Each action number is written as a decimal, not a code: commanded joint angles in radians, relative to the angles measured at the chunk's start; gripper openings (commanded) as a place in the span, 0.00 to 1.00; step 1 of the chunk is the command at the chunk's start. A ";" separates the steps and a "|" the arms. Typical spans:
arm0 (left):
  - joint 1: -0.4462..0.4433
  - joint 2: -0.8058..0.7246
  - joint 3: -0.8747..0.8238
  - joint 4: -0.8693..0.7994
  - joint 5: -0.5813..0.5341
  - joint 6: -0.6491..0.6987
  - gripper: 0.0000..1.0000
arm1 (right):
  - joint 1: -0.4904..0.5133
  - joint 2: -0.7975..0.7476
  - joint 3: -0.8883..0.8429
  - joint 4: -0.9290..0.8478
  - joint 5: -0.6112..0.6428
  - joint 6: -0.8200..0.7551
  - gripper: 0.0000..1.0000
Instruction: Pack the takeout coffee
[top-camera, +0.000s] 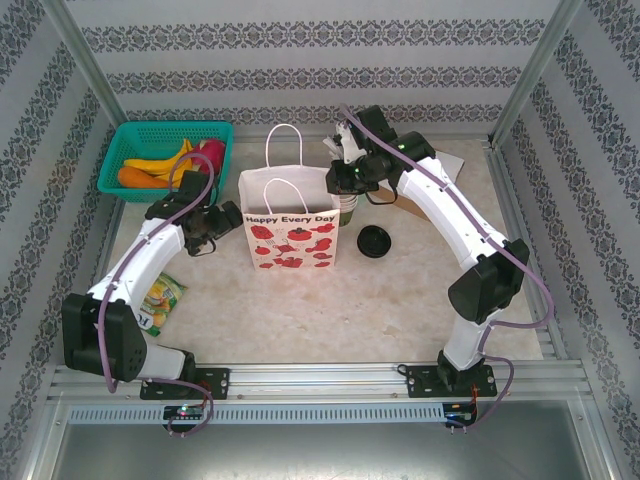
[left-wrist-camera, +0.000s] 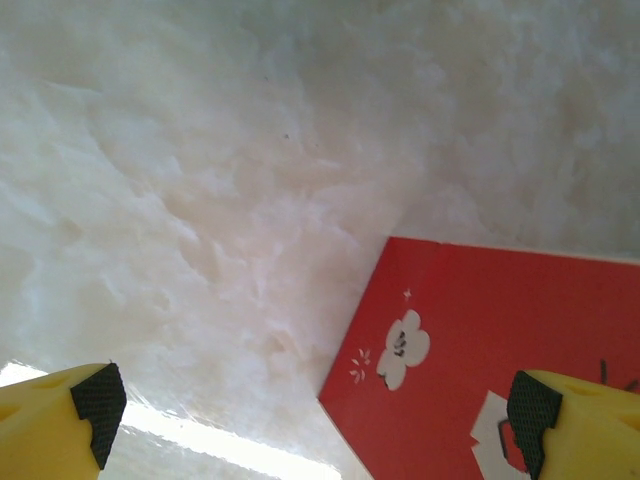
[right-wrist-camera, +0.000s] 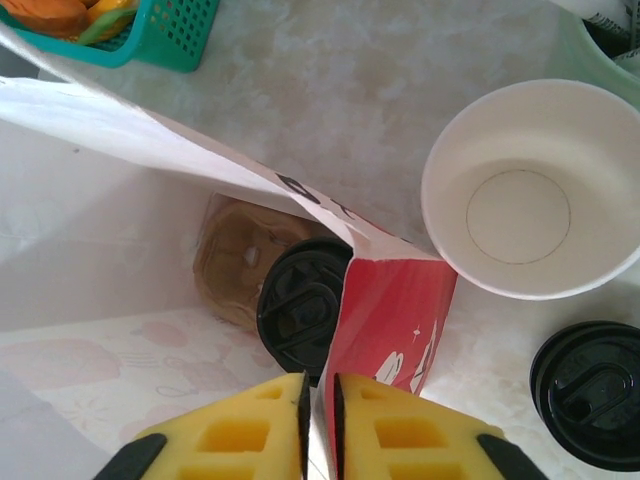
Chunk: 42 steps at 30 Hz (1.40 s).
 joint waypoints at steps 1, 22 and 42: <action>-0.030 -0.018 -0.009 0.003 0.028 -0.038 1.00 | -0.007 0.010 0.023 -0.025 0.022 0.005 0.21; -0.005 -0.077 -0.054 0.045 0.013 -0.068 0.99 | -0.084 -0.089 -0.084 0.235 0.297 0.046 0.51; 0.014 -0.104 -0.062 0.151 -0.030 -0.117 1.00 | -0.124 0.136 0.059 0.225 0.276 -0.078 0.37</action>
